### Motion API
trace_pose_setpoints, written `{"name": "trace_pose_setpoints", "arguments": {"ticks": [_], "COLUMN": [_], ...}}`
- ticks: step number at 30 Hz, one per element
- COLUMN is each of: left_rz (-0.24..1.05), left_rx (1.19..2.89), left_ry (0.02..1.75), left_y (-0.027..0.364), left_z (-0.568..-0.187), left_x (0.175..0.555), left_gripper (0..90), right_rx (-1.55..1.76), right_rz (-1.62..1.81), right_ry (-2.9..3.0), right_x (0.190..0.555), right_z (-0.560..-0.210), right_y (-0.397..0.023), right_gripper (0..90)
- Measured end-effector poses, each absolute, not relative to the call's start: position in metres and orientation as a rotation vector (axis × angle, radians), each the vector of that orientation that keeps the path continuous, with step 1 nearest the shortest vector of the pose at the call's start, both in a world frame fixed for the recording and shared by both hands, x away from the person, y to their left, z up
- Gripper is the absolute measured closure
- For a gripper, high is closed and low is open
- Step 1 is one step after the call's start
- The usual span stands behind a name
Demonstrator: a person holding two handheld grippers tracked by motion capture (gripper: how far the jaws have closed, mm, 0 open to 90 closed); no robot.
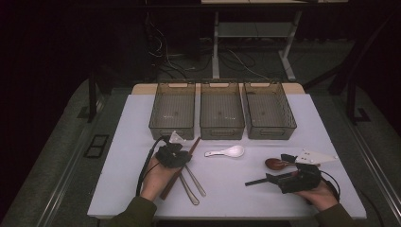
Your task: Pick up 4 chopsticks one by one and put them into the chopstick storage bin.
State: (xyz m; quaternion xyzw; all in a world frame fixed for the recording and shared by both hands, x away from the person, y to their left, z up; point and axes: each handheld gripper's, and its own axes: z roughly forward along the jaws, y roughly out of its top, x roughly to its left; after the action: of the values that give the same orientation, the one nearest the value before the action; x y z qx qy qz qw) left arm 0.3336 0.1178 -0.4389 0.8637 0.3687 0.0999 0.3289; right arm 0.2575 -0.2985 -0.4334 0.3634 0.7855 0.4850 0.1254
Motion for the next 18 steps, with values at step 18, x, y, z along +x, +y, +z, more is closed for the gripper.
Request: {"name": "trace_pose_setpoints", "arguments": {"ticks": [18], "left_rz": [0.215], "left_rx": [2.281], "left_ry": [0.886], "left_y": [0.1278], "left_z": [-0.4369], "left_x": [0.3267], "left_gripper": [76.0], "right_rx": [1.059], "right_rz": [1.417], "right_ry": [2.286], "right_x": [0.2576], "right_z": [-0.4332], "right_y": [-0.2988], "right_gripper": [0.6]}}
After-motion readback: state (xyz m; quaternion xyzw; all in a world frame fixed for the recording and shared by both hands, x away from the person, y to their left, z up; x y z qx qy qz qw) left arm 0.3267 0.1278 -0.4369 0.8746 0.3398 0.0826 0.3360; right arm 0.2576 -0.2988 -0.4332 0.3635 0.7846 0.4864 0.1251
